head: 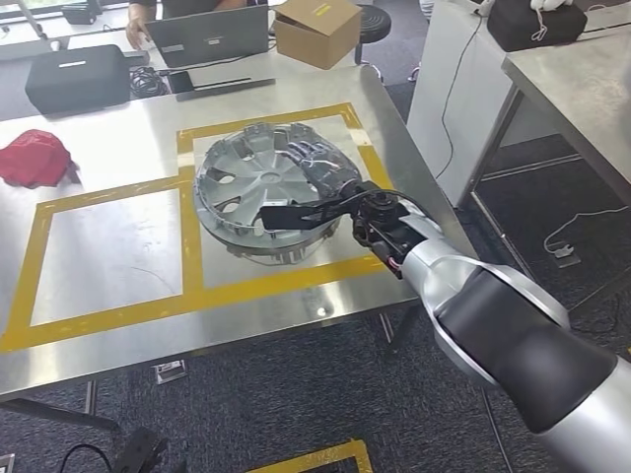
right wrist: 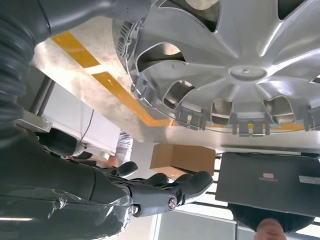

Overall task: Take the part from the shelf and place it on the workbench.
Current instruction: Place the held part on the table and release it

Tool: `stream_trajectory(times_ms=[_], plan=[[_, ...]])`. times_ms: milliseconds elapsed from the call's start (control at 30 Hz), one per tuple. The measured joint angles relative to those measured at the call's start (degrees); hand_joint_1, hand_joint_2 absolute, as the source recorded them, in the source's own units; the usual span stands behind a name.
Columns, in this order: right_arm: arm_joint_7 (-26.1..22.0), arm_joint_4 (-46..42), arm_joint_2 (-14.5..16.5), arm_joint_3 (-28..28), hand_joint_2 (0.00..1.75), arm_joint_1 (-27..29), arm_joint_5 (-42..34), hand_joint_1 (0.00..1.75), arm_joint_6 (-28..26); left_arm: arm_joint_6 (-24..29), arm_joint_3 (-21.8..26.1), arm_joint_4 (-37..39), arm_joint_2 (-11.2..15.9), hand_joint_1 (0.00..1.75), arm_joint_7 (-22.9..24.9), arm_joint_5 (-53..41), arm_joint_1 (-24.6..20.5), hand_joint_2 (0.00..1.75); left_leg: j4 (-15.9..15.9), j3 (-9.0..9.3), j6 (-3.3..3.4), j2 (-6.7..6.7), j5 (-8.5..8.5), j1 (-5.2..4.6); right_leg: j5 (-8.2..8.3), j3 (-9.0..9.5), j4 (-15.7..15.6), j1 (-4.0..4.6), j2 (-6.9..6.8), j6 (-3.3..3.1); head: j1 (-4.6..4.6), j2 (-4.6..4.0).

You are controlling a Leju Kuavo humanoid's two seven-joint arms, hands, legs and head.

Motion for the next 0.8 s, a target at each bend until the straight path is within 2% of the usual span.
stream_trajectory(times_ms=[233, 400, 533, 667, 800], plan=[[-1.6, 0.0, -0.2, -1.3, 1.75, -0.2, -1.3, 0.0, 0.2, 0.3, 0.0, 0.0, 0.1, 0.0, 0.0, 0.3, 0.5, 0.0, 0.0, 0.03, 0.0, 0.03, 0.0, 0.0, 0.0, 0.02, 0.0, 0.0, 0.03, 0.0, -0.01, 0.0], [-4.3, 0.0, -0.4, -3.0, 1.75, -0.6, -6.1, 0.0, 1.0, 0.4, 0.0, 0.0, 0.1, 0.0, 0.0, 0.4, 0.6, 0.0, 0.0, 0.03, 0.0, 0.03, 0.0, 0.0, 0.01, 0.03, 0.0, 0.0, 0.03, 0.01, -0.01, 0.0], [-8.1, -0.3, -1.7, -6.7, 0.0, -1.8, -16.0, 0.0, 5.0, 0.6, 0.4, 0.0, 0.3, 0.0, 0.0, 0.9, 1.1, 0.0, 0.0, 0.04, 0.0, 0.03, 0.0, -0.01, 0.01, 0.05, 0.0, 0.0, 0.02, 0.02, -0.01, 0.0], [-11.3, -1.5, -4.1, -12.0, 0.0, -2.6, -26.7, 0.0, 12.0, 1.0, 1.2, 0.0, 0.5, 0.0, 0.0, 1.5, 1.9, 0.0, 0.1, 0.05, 0.0, 0.03, -0.01, -0.01, 0.01, 0.08, 0.0, 0.0, 0.02, 0.02, -0.01, 0.0], [-11.8, -5.2, -7.9, -17.5, 0.0, -1.7, -40.7, 0.0, 22.7, 1.2, 1.6, 0.0, 0.7, 0.0, -0.2, 2.1, 2.9, 0.0, 0.1, 0.08, 0.0, 0.02, -0.05, -0.01, 0.01, 0.13, 0.0, 0.0, 0.01, 0.03, 0.0, 0.0]])
